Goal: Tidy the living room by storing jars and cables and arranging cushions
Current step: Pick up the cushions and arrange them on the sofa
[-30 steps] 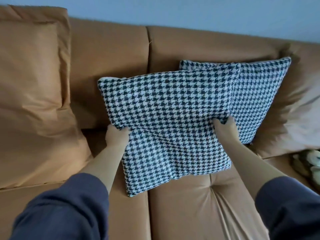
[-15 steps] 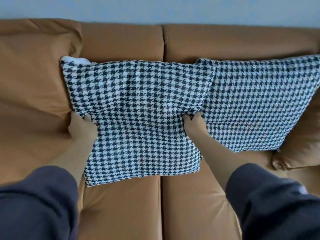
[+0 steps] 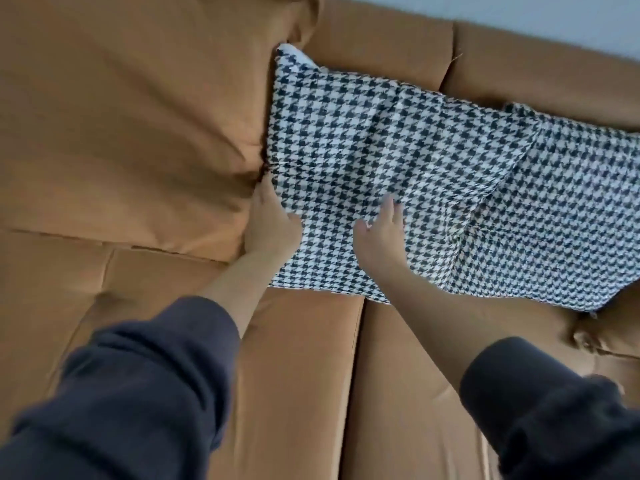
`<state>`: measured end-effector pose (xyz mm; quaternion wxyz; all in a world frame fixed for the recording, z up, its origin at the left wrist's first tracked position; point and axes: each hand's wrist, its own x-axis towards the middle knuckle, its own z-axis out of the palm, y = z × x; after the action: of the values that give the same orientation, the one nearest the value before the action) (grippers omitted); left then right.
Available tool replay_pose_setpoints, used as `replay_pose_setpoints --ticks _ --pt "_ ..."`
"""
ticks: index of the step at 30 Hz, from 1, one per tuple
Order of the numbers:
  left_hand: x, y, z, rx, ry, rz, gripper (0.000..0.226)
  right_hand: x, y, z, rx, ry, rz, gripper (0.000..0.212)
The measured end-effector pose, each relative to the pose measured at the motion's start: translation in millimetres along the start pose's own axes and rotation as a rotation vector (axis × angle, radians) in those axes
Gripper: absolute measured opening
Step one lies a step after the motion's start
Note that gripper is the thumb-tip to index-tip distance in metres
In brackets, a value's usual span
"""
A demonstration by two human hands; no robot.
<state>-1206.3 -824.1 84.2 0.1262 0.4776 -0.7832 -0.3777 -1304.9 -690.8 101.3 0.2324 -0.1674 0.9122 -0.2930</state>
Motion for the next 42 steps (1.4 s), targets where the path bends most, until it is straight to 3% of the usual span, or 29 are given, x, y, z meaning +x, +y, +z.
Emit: replay_pose_setpoints --ticks 5,15,22,29,35,39,42 --pt "-50 -49 -37 0.061 -0.031 -0.133 0.057 -45 -39 43 -0.327 -0.189 -0.298 0.062" --pt "-220 -213 -120 0.131 0.004 -0.528 0.049 -193 -43 172 -0.927 -0.512 -0.758 0.042" --pt "-325 -311 -216 0.182 0.116 -0.726 0.026 -330 -86 267 -1.067 -0.703 -1.075 0.042" --pt "-410 -422 -317 -0.034 0.146 -1.005 0.012 -472 -151 365 -1.064 -0.805 -1.299 0.036" --pt "-491 -534 -396 -0.186 0.113 -1.196 0.032 -580 -197 466 -1.224 -0.965 -1.3 0.036" --pt "-553 -600 -439 -0.333 0.221 -1.341 0.036 -652 -217 536 -1.26 -1.068 -1.405 0.034" --pt "-572 -629 -464 -0.404 0.254 -1.325 0.034 -679 -236 577 -1.312 -1.076 -1.486 0.035"
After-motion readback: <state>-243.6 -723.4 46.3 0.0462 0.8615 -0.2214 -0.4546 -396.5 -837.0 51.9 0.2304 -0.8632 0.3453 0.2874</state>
